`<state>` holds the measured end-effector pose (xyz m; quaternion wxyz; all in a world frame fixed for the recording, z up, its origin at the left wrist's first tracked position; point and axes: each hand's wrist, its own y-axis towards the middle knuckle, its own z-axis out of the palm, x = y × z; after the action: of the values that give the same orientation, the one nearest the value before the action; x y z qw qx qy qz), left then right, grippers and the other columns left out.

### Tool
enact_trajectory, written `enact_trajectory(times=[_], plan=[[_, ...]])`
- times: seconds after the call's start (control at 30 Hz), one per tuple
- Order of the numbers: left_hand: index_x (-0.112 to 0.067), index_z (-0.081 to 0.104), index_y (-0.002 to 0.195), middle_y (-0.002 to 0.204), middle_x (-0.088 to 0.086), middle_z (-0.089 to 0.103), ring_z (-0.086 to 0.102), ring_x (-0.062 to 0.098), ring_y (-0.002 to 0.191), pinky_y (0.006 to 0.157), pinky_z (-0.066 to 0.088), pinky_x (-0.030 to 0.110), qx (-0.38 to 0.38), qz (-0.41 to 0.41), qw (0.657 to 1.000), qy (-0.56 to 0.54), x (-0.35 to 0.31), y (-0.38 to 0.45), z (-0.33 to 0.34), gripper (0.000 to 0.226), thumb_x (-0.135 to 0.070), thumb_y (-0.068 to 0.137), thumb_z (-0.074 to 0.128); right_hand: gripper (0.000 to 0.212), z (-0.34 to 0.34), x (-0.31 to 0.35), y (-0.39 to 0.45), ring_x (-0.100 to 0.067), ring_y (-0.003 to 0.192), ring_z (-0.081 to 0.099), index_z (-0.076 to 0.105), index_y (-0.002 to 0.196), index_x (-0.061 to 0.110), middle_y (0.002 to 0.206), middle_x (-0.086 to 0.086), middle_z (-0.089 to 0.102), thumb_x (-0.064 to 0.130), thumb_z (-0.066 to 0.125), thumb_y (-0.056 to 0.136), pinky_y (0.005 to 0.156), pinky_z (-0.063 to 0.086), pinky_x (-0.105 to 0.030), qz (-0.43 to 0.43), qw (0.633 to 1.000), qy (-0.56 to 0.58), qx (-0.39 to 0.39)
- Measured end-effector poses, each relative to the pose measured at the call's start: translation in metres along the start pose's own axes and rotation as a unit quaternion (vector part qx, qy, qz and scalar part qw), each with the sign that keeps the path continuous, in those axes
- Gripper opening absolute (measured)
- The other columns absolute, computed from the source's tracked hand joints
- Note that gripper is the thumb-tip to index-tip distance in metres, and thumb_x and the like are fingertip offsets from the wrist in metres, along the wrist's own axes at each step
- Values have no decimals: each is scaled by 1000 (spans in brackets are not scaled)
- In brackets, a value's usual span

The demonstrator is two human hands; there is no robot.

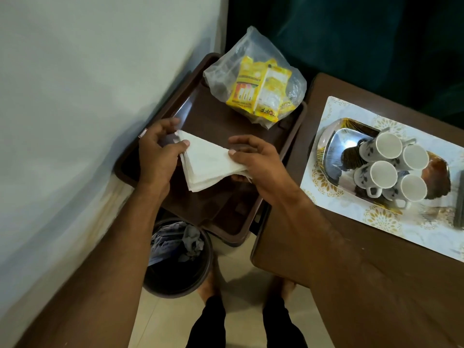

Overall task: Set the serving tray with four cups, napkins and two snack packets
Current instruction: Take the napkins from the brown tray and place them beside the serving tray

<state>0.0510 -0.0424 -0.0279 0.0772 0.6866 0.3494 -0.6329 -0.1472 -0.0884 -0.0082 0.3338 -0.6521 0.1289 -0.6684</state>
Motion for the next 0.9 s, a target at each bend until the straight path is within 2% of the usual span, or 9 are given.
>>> enact_trajectory(times=[0.13,0.23,0.3,0.4,0.5,0.6,0.67,0.77,0.9], plan=[[-25,79,103,113,-5,77,71,19,113,82,59,30,-2,-33,998,-45,-3,-2,9,43,9,79,67,12,-15,4,-1,-13,87,72,78,100,11,102,-4,75,12,79,88,68,58,-24,-68,997,29,4],[-18,81,87,91,-2,80,74,16,88,73,57,27,-23,-92,993,-72,-7,-3,18,31,8,79,65,50,-28,2,-2,-13,114,67,73,118,12,127,-5,68,18,92,72,93,58,-24,-124,989,-78,21],[-12,80,81,76,-2,80,74,12,70,63,56,23,-32,-137,984,-106,-9,-4,22,24,7,78,64,77,-33,1,-5,-12,131,52,67,131,16,143,-4,51,21,98,61,104,49,-16,-172,959,-222,25],[-7,78,78,64,0,77,72,11,56,52,55,19,-42,-186,971,-146,-11,-6,26,18,5,79,65,84,-32,-4,-8,-12,139,36,66,133,20,149,-5,37,16,100,56,107,37,-15,-227,908,-351,17],[-4,78,77,62,2,76,71,13,52,50,55,19,-50,-199,967,-153,-12,-9,27,15,4,78,66,79,-28,-6,-9,-21,144,33,68,129,21,150,-7,33,13,99,57,110,33,-24,-227,903,-364,-4],[-4,77,78,60,2,74,70,12,49,48,54,19,-58,-213,962,-157,-13,-11,26,15,5,79,65,99,-26,-9,-8,-27,146,30,55,143,24,158,-9,17,8,99,55,106,38,-25,-230,881,-412,30],[-3,75,78,58,1,73,69,12,48,47,54,19,-66,-226,957,-170,-13,-11,23,14,4,80,64,109,-24,-12,-9,-32,140,38,45,149,28,161,-9,7,4,96,57,96,50,-27,-244,850,-463,51],[-3,74,79,57,1,73,69,10,46,45,53,18,-73,-237,951,-186,-13,-12,22,14,5,81,63,91,-19,-19,-12,-37,130,50,51,144,25,160,-12,13,0,89,65,94,59,-38,-283,824,-490,13],[-2,74,79,56,0,73,69,10,48,48,55,18,-64,-237,951,-186,-13,-15,24,15,7,82,63,43,-16,-20,-8,-26,118,59,73,118,16,140,-12,44,14,87,77,94,55,-34,-301,857,-414,-60]])
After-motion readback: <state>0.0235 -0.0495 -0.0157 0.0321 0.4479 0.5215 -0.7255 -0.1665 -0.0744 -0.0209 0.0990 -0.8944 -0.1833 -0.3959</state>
